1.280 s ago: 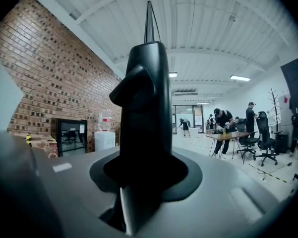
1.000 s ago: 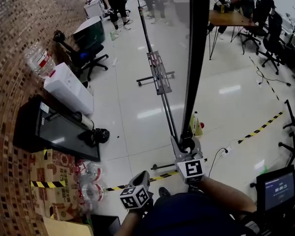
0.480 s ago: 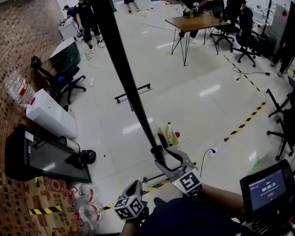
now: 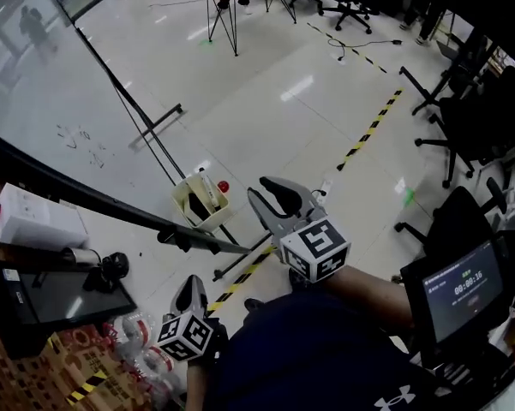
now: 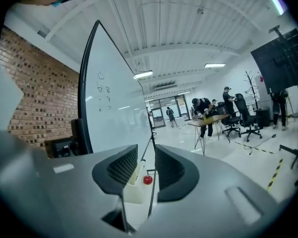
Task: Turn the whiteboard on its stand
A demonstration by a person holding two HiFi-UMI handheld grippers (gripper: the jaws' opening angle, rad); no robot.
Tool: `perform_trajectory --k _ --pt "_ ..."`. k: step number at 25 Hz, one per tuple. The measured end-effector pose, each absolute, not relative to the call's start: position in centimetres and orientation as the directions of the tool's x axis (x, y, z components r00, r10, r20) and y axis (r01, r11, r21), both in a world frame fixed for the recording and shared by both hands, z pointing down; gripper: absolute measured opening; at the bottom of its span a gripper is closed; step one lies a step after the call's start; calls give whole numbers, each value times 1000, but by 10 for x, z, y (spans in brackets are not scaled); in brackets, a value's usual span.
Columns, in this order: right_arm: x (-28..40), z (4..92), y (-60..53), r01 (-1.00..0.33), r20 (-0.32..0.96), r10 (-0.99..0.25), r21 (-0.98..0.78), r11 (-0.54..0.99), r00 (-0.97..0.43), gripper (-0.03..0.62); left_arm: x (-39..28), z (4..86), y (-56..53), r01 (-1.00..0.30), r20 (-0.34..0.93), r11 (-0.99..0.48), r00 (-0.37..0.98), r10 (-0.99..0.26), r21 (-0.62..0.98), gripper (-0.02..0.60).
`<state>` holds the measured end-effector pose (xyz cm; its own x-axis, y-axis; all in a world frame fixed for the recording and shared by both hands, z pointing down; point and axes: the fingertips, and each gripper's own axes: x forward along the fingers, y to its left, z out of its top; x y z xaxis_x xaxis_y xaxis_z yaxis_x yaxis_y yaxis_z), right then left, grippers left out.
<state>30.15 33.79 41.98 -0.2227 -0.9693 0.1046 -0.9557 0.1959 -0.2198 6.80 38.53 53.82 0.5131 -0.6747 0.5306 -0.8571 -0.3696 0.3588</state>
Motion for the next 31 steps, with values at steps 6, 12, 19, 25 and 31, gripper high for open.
perform_trajectory --k 6,12,19,25,31 --pt "273 401 362 -928 69 -942 -207 310 -329 109 80 523 392 -861 523 -384 508 -684 335 6" --pt "262 398 368 -923 41 -932 -157 350 -360 92 73 530 410 -873 546 -340 485 -683 350 6" --pt "252 408 360 -923 35 -930 -136 359 -367 86 56 535 410 -886 553 -304 457 -697 349 6" --pt "245 395 362 -922 4 -930 -133 365 -369 9 55 536 409 -884 558 -308 462 -689 351 6" --pt "244 396 367 -919 20 -926 -128 372 -378 9 58 540 411 -876 551 -315 477 -685 367 6"
